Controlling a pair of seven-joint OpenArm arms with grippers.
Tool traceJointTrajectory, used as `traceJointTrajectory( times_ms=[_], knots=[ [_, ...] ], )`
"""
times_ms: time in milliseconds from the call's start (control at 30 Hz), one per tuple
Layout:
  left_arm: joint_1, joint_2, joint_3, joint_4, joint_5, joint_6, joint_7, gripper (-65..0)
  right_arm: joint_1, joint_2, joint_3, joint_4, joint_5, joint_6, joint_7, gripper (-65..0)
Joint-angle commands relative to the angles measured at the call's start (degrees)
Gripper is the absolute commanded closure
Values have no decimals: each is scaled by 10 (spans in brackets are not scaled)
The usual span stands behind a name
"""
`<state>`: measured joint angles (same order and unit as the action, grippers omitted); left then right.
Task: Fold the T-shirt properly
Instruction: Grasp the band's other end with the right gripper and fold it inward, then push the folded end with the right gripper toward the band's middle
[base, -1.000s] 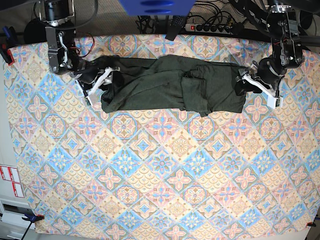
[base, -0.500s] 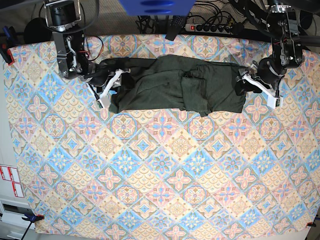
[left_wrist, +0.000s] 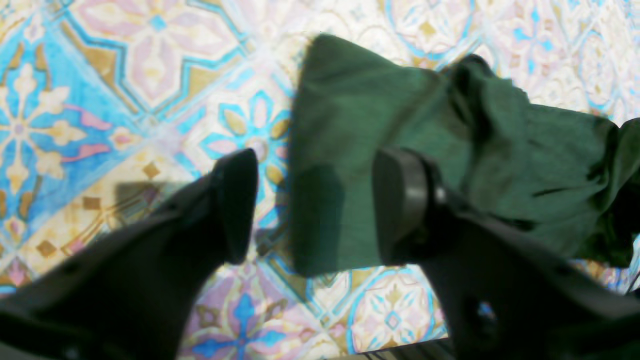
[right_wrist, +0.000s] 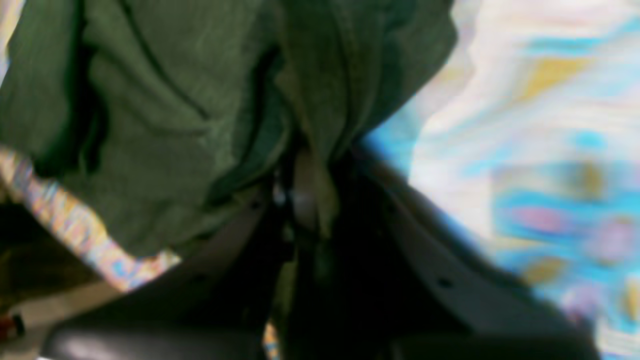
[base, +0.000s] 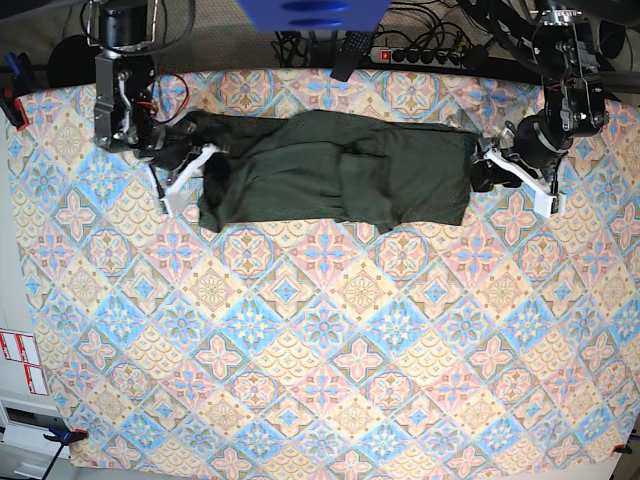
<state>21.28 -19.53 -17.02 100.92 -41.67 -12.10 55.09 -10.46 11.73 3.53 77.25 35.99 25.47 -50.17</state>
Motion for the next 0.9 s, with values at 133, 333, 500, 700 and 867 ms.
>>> traceJointTrajectory(
  times_ms=[133,333,500,700,867],
  knots=[
    [0,-6,-4,23,-8,-4,-7,-270,2,7,60,6,-3,0,-11,-22],
    [0,-6,-4,44,-8,-4,-7,-247,42,16,80,5,-5,0,-11,-22],
    [0,-6,-4,44,-8,-4,-7,-213,47,36,79,11,-5,0,-11,-22],
    [0,-6,-5,44,-7,-4,-7,-180,41,35,75,62,-5,0,-11,-22],
    [0,-6,-5,38,-2,-4,-7,-177,21,34,41,105,-5,0,-12,-22]
  ],
)
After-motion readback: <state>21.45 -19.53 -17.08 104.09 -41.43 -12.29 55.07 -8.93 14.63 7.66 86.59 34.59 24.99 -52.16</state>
